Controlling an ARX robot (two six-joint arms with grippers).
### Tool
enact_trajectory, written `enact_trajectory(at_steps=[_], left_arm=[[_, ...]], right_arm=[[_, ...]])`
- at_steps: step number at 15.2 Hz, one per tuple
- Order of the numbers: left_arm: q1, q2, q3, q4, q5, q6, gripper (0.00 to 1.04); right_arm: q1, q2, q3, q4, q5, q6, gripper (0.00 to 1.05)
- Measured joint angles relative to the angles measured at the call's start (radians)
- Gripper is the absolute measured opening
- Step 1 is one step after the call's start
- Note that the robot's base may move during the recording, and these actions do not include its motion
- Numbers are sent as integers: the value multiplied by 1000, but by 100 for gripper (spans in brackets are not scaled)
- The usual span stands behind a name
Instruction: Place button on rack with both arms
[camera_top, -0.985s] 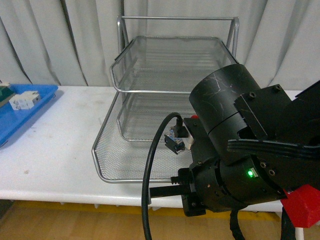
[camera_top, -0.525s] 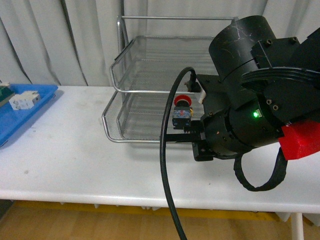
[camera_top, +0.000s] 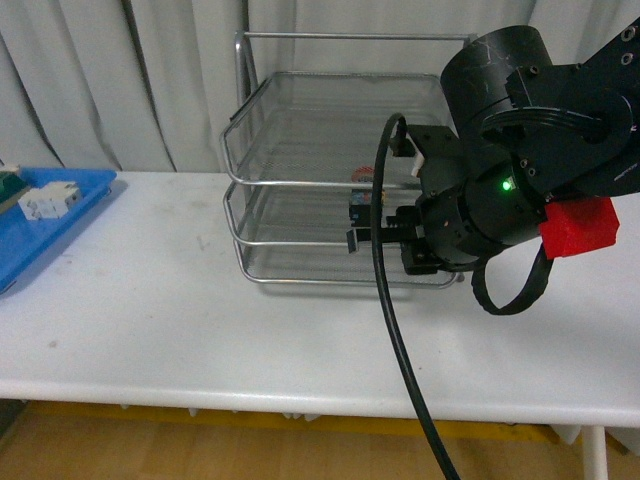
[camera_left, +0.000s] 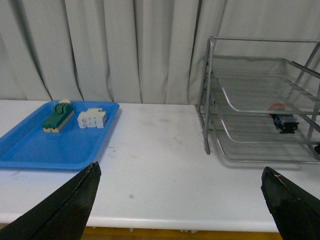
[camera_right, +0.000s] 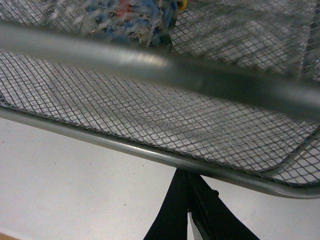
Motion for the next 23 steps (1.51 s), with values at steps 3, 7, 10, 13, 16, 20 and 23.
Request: enact_trajectory(at_steps=[3,7,10,13,16,20,23], left_arm=[[0,0,0,0,0,0,98],[0,0,0,0,0,0,98],[0,0,0,0,0,0,98],[0,0,0,0,0,0,98],[0,0,0,0,0,0,98],[0,0,0,1,1,0,98],[0,0,0,1,0,0,98]], right_arm=[[-29,34,33,19,8,-24,2],[-40,35,6,103,18,-29,2],[-39,-29,-102,149,-1,2,2],[-38,-162,-283,228,-66,53,2],[-88,-428,-556,328,-168,140,2],[-332,-792,-904,755,-17,57,2],[-346,-1227,-1093,626,24,-110,2]])
